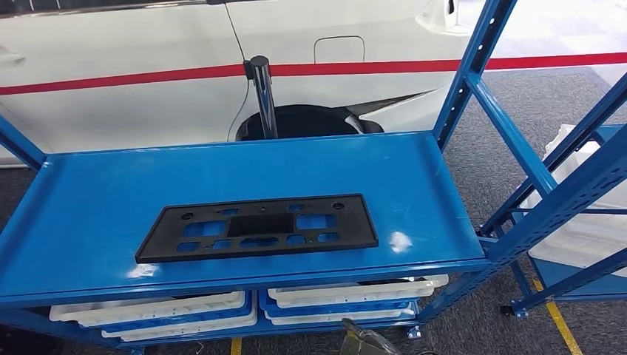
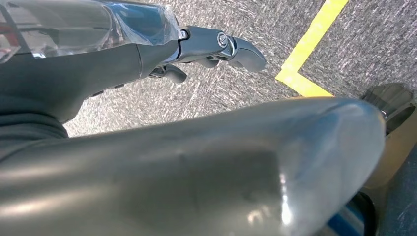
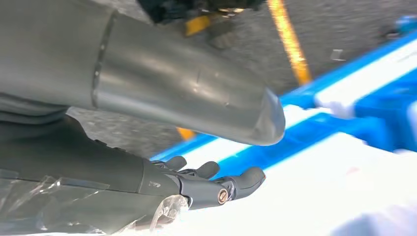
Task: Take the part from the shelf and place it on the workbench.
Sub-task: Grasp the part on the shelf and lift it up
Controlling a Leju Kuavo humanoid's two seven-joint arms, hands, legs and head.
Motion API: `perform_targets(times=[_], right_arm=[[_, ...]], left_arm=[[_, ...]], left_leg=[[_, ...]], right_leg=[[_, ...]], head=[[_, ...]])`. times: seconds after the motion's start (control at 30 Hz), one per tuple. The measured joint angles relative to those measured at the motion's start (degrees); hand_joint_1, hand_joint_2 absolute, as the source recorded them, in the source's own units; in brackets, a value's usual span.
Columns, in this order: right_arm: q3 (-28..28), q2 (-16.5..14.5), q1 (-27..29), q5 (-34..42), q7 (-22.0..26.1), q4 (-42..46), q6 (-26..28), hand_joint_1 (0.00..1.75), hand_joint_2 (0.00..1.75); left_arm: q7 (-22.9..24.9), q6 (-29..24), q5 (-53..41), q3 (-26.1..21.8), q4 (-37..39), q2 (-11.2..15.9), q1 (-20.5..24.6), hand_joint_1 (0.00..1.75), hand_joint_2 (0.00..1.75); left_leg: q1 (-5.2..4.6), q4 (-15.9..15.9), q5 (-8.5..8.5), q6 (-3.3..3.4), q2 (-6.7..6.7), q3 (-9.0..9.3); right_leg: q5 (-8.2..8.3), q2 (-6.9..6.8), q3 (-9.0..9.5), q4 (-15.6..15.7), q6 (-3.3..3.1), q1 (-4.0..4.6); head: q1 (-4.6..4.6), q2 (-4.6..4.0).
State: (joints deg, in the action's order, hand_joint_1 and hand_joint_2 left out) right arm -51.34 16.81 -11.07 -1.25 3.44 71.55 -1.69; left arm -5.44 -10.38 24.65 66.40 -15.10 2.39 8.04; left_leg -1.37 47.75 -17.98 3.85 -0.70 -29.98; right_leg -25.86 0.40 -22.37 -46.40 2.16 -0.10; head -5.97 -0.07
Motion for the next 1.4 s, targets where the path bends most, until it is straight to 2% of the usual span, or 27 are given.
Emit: perform_targets(times=[0.1, 0.37, 0.57, 0.77, 1.0, 1.07, 1.13, 1.2, 1.3, 1.4], right_arm=[[0.76, 1.71, 0.24, 1.37, -0.33, 5.00, -2.98, 0.00, 0.00], [0.30, 7.16, 0.19, 3.64, -6.68, 13.21, -12.71, 0.00, 0.00], [-1.46, 10.24, -0.01, 10.30, -7.12, 17.69, -16.92, 0.00, 0.00], [-3.11, 12.06, -0.01, 16.31, -2.26, 21.33, -17.99, 0.00, 0.00], [-2.42, 11.81, 0.69, 24.79, 12.91, 26.07, -19.83, 0.00, 0.00], [-1.55, 11.50, 1.00, 25.70, 15.01, 27.35, -20.47, 0.00, 0.87], [-0.65, 11.17, 1.45, 26.41, 16.48, 28.52, -21.09, 0.00, 0.87], [0.65, 10.57, 2.14, 27.53, 19.09, 29.63, -21.88, 0.00, 0.00], [3.58, 9.17, 3.28, 29.89, 22.49, 31.30, -22.59, 0.00, 0.00], [6.99, 7.62, 4.14, 32.02, 23.23, 32.70, -22.52, 0.00, 0.00]], left_arm=[[0.10, 0.16, -0.24, -0.14, 0.00, 0.02, 0.03, 0.00, 0.00], [0.55, 0.78, -2.11, -0.19, 0.00, 0.02, 0.69, 0.00, 0.00], [1.30, 1.27, -3.66, -0.19, 0.00, 0.02, 1.13, 0.00, 0.00], [1.73, 1.32, -4.26, -0.19, 0.00, 0.02, 1.52, 0.00, 0.00], [2.30, 1.09, -4.40, -0.19, 0.00, 0.04, 1.56, 0.00, 0.00], [2.35, 1.03, -4.52, -0.20, 0.00, 0.04, 1.55, 0.00, 0.00], [2.40, 0.93, -4.68, -0.23, 0.00, 0.04, 1.54, 0.00, 0.00], [2.47, 0.71, -4.74, -0.27, 0.00, 0.04, 1.49, 0.00, 0.00], [2.41, 0.30, -4.69, -0.40, 0.00, 0.04, 1.32, 0.00, 0.00], [2.19, -0.07, -4.37, -0.85, 0.00, 0.04, 0.95, 0.00, 0.00]], left_leg=[[0.03, -0.01, 0.02, -0.03, 0.00, 0.09], [0.04, -0.05, 0.06, -0.08, 0.00, 0.18], [0.07, -0.06, 0.11, -0.14, -0.01, 0.21], [0.12, -0.06, 0.13, -0.17, -0.01, 0.20], [0.13, -0.05, 0.13, -0.17, -0.01, 0.17], [0.13, -0.05, 0.13, -0.17, -0.01, 0.16], [0.13, -0.05, 0.13, -0.17, -0.01, 0.14], [0.13, -0.06, 0.13, -0.17, -0.02, 0.12], [0.13, -0.06, 0.12, -0.17, -0.02, 0.10], [0.13, -0.06, 0.12, -0.17, -0.02, 0.09]], right_leg=[[0.02, 0.00, 0.09, 0.00, -0.03, 0.00], [0.09, -0.03, 0.18, 0.00, -0.12, 0.00], [0.11, -0.05, 0.20, 0.00, -0.14, 0.00], [0.14, -0.05, 0.20, 0.00, -0.18, 0.01], [0.13, -0.05, 0.18, 0.00, -0.18, 0.02], [0.13, -0.05, 0.17, 0.00, -0.18, 0.02], [0.13, -0.05, 0.16, 0.00, -0.18, 0.02], [0.12, -0.05, 0.14, 0.00, -0.18, 0.02], [0.12, -0.05, 0.12, 0.00, -0.18, 0.02], [0.12, -0.05, 0.11, 0.00, -0.18, 0.02]], head=[[0.00, 0.00], [0.00, 0.00], [0.02, 0.00], [0.02, 0.00], [0.02, 0.00], [0.02, 0.00], [0.02, 0.00], [0.02, 0.00], [0.02, 0.00], [0.02, 0.00]])
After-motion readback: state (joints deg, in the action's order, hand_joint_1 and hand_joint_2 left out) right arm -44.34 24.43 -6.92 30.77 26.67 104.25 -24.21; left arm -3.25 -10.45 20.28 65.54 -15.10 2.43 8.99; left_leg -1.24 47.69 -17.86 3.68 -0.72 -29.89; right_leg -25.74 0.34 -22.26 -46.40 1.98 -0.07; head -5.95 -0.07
